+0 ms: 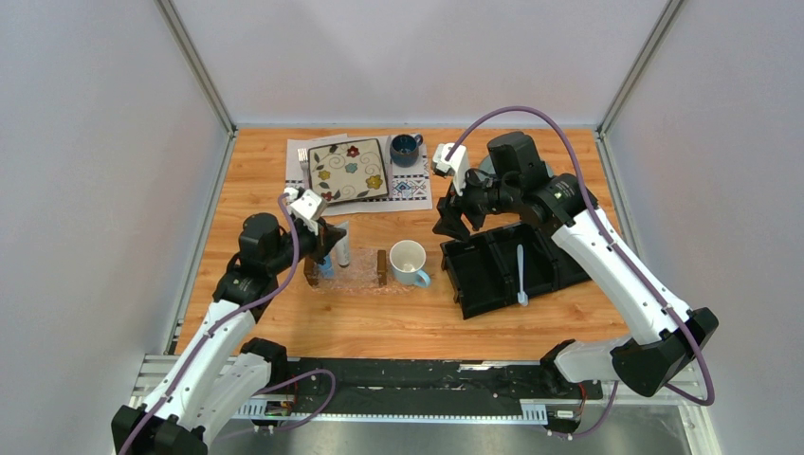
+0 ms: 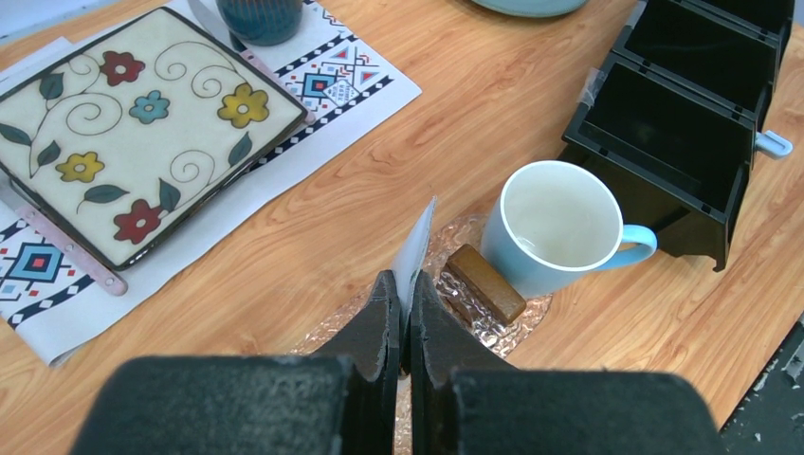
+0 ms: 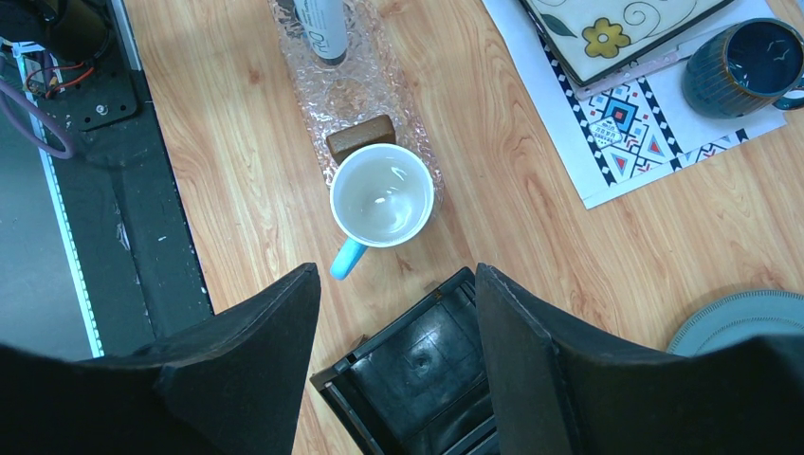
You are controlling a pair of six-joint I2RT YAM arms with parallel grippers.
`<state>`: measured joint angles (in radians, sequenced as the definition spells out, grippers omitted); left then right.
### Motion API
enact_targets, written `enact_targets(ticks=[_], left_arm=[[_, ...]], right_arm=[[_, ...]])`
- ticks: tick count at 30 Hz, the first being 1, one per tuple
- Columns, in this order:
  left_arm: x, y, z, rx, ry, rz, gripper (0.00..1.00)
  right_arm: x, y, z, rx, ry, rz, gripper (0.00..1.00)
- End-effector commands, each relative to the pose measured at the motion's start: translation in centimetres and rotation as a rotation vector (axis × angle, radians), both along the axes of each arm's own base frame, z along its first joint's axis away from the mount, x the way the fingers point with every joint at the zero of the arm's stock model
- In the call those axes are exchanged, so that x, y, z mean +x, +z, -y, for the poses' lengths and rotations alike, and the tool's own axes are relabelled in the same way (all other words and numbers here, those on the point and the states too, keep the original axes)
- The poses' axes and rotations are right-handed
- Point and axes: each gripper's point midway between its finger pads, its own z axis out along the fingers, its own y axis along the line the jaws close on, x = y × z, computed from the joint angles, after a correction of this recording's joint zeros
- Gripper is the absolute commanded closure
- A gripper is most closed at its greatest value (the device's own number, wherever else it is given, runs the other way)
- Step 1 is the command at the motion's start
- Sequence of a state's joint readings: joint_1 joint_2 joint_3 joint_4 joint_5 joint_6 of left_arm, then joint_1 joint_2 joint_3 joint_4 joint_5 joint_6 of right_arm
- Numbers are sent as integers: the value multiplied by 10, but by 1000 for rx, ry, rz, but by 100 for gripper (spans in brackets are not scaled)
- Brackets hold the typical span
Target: Prepare toiletry sets of a toothbrush and toothpaste on the tray
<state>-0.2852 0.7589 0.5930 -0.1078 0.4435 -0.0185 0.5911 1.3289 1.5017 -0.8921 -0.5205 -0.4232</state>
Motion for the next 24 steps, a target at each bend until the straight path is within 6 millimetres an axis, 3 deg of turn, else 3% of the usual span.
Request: enact_targets(ticks=[1,24], left_arm=[[5,14,2,-28,-9,62,100],[7,2,0,-23,-8,42,100]], right_arm=[[5,6,0,16,-2,46,35],[6,6,1,15,-3,52,35]])
